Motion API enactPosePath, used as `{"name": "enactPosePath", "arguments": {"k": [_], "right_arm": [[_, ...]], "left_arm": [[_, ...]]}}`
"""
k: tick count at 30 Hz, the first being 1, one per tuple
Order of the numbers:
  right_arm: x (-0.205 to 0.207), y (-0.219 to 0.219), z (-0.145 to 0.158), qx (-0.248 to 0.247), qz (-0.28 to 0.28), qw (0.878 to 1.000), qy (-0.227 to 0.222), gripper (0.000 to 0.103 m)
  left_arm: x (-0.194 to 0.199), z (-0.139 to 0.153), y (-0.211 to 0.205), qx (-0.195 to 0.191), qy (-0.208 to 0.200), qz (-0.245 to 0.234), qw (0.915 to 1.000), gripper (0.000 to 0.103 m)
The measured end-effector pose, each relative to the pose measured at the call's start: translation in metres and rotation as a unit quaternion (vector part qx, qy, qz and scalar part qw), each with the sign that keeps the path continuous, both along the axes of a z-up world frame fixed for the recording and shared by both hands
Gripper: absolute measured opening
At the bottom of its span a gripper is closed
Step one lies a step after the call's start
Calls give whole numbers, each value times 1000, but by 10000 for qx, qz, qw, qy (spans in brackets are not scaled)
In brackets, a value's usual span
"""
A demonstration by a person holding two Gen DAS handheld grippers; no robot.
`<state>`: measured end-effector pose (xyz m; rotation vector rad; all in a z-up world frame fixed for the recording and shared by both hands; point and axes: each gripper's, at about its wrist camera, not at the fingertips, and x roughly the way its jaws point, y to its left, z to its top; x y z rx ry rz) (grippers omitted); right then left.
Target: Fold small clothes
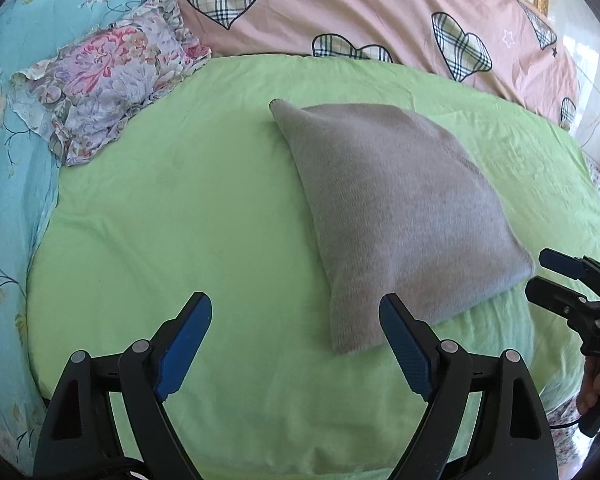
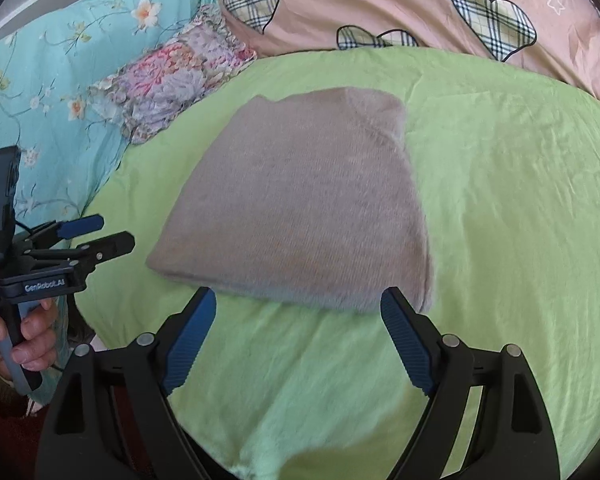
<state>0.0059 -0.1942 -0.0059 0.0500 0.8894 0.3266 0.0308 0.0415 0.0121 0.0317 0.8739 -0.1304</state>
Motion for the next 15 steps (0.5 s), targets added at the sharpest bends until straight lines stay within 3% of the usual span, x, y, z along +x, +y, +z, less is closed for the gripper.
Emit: {"name": "enactPosePath", "arguments": {"k": [6, 15], "right_arm": [[28, -15, 8, 299, -162, 9994, -38, 85], [63, -12, 5, 48, -72, 9998, 158, 86]], "left_arm": [[27, 5, -5, -222, 95, -82, 9997, 86], [57, 3, -23, 320, 113, -118, 9994, 87]]}}
